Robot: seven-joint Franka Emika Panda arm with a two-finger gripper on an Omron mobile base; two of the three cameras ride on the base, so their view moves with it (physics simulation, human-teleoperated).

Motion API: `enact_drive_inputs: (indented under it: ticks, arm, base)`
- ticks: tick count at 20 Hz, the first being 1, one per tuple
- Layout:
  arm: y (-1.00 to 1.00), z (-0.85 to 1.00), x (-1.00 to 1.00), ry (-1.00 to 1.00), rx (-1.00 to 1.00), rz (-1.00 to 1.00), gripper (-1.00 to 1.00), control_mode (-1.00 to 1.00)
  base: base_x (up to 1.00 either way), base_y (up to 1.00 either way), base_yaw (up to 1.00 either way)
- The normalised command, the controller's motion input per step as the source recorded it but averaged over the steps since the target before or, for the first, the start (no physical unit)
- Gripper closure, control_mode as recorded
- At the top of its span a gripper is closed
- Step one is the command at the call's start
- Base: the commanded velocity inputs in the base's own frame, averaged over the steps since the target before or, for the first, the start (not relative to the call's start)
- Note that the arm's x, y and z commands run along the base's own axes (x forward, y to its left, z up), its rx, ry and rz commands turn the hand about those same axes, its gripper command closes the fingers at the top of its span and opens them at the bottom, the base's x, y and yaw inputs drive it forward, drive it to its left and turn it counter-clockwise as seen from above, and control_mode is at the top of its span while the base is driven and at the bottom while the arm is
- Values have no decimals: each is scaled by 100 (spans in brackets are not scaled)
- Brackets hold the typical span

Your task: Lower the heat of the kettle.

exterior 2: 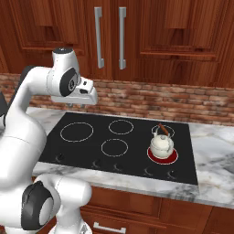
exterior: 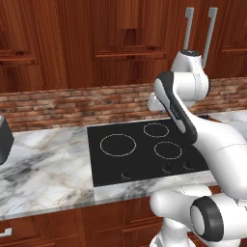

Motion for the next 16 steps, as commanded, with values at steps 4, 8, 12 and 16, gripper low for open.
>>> enact_drive_inputs:
  ticks: [4,8,12,16]
  arm:
    - [-5,0,-32,1,0,0,-100,-100]
    - [-67,-17,-49,-13,12,-7,-100,-100]
    - [-100,-40,-28,0,18,-18,-100,-100]
    - [-100,-39,-20,6,16,-30,-100,-100]
  base:
    - [0,0,0]
    - [0,0,0]
    - [0,0,0]
    - [0,0,0]
